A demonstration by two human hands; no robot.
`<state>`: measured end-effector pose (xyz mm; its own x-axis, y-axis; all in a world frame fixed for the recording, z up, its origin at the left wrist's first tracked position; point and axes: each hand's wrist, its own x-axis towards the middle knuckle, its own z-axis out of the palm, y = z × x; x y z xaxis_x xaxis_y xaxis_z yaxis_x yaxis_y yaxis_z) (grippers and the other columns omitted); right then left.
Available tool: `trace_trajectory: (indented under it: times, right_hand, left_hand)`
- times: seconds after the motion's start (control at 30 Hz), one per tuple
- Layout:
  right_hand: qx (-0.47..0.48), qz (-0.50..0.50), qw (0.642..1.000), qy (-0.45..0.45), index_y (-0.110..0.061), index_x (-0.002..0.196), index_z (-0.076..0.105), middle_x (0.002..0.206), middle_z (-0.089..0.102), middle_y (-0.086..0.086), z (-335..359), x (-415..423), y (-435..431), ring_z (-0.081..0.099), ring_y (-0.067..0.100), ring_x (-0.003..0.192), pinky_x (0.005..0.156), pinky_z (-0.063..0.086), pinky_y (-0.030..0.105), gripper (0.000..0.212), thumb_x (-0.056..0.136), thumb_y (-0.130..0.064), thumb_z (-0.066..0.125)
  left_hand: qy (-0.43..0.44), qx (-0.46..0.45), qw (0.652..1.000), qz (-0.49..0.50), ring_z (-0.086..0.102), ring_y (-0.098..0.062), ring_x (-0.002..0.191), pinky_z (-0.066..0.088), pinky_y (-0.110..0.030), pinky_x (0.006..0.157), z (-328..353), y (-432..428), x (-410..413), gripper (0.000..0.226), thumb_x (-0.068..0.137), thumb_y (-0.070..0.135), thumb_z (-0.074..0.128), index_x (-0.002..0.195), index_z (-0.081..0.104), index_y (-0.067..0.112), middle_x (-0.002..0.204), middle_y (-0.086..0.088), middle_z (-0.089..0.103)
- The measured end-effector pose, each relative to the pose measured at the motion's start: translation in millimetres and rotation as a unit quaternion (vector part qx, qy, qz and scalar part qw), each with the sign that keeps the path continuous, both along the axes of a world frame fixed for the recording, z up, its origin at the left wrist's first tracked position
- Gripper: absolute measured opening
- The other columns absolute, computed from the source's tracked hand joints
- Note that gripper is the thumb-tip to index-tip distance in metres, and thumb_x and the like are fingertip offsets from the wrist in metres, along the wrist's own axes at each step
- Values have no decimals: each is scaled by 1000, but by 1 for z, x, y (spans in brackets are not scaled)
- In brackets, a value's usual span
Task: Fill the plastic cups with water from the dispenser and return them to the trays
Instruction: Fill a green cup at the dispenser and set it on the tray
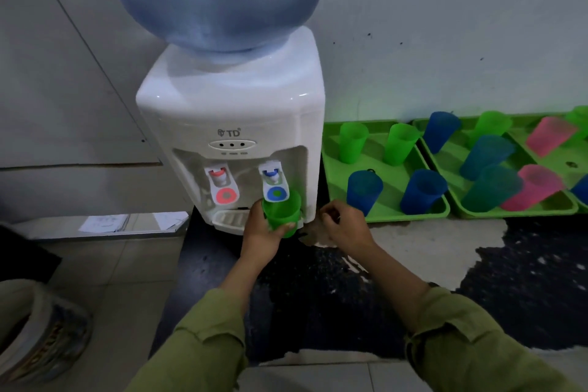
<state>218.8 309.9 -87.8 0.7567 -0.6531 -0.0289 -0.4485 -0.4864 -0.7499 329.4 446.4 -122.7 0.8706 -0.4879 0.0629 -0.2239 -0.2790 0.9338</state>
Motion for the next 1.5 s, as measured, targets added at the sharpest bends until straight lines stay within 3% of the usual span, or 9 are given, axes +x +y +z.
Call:
trace_trajectory:
  times: [0.33,0.47,0.6,0.77,1.0,1.1,1.27,1.4,1.5]
  right_hand:
    - [-12,126,992,20,-4,110,59,100,66,14,-1,-76,-55,58,20,82,77,47,30,26,86,-14,60]
    - [10,166,986,26,-4,118,53,111,62,11,2,-107,-73,61,23,88,85,50,38,38,84,-17,65]
    - [28,203,978,36,-11,136,38,133,52,7,8,-136,-92,56,22,112,92,49,36,72,77,-26,75]
    - [57,200,978,5,-15,145,24,146,39,5,26,-156,-125,40,20,132,103,41,36,97,68,-30,82]
    - [47,122,989,-74,-13,137,34,129,56,4,50,-171,-189,55,17,116,98,48,37,89,64,-25,85]
    - [34,76,990,-118,-12,134,38,118,59,1,61,-181,-217,59,13,106,86,49,24,81,67,-18,83]
    - [28,-11,988,-154,-10,120,47,108,60,0,70,-202,-268,61,16,97,86,54,36,64,67,-17,83]
    - [10,-44,987,-156,-7,123,46,107,59,1,79,-224,-312,60,7,88,73,47,5,68,66,-12,83]
    - [4,-68,984,-164,-6,124,46,106,59,0,84,-242,-359,60,5,87,69,48,4,67,67,-10,82]
  left_hand:
    - [16,18,989,144,57,-28,106,47,-38,93,-5,-26,-65,57,68,11,81,115,49,5,114,-14,59]
    - [16,40,992,122,55,-23,108,44,-34,94,-2,-40,-105,61,67,13,82,119,49,6,117,-11,58]
    - [7,22,997,75,53,-17,106,41,-26,90,19,-71,-146,62,68,12,81,121,48,9,116,-4,57]
    - [-6,5,1000,11,57,-19,105,51,-40,87,52,-119,-169,60,68,24,81,118,48,20,112,1,59]
    - [-37,-31,996,-72,56,-11,102,40,-14,80,94,-205,-180,60,67,27,82,117,51,16,109,4,60]
    - [-36,-37,993,-110,56,-10,102,41,-18,82,102,-242,-184,62,66,27,83,119,51,17,109,6,59]
    - [-29,-45,982,-181,61,-15,102,50,-31,88,112,-304,-200,63,64,26,84,118,52,20,109,1,64]
    - [-31,-32,967,-250,55,-7,105,41,-7,80,125,-353,-216,63,70,26,80,124,49,18,112,7,59]
    - [-42,-11,956,-290,45,0,112,32,-1,79,132,-398,-230,67,75,27,77,132,44,18,120,13,49]
